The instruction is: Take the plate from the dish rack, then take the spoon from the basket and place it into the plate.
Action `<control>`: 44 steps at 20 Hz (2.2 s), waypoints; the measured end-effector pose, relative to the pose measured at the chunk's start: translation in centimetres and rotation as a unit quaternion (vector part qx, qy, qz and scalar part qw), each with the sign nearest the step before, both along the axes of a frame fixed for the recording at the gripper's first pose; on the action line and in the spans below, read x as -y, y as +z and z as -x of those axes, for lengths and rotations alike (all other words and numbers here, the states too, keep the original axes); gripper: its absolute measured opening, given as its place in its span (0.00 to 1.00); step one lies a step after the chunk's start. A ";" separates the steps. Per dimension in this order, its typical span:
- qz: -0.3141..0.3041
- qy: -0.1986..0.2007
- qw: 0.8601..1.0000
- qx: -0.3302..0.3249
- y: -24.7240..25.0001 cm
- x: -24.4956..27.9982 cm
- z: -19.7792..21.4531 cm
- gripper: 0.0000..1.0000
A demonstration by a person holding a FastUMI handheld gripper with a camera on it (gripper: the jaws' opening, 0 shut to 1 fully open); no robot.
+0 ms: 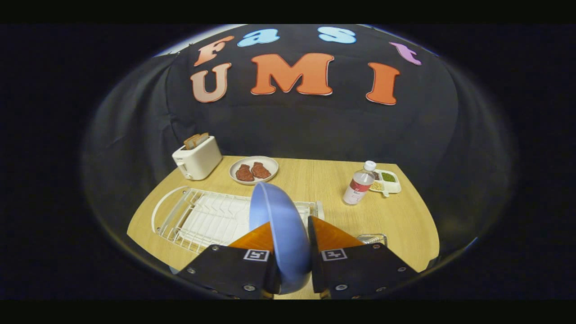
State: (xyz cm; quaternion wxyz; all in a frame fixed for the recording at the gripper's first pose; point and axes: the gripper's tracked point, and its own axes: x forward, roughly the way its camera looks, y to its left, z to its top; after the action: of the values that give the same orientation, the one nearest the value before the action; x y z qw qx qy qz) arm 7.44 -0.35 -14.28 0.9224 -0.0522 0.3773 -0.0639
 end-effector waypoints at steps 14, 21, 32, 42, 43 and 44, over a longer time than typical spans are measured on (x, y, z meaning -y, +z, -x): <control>-0.097 0.033 0.995 0.009 -1.6 -2.3 10.1 0.28; -0.146 0.021 0.989 -0.014 -6.2 -2.7 14.3 0.28; -0.254 -0.067 0.963 -0.054 -13.6 -1.8 18.3 0.27; -0.181 -0.081 0.979 -0.044 -16.9 0.0 19.1 0.47; -0.167 -0.080 0.982 -0.037 -16.9 0.4 19.0 0.50; -0.158 -0.081 0.984 -0.027 -16.7 0.8 18.7 0.58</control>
State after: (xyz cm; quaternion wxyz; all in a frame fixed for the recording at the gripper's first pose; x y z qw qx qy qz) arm -11.23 -1.18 -31.00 0.9003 0.1233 0.4104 -0.0768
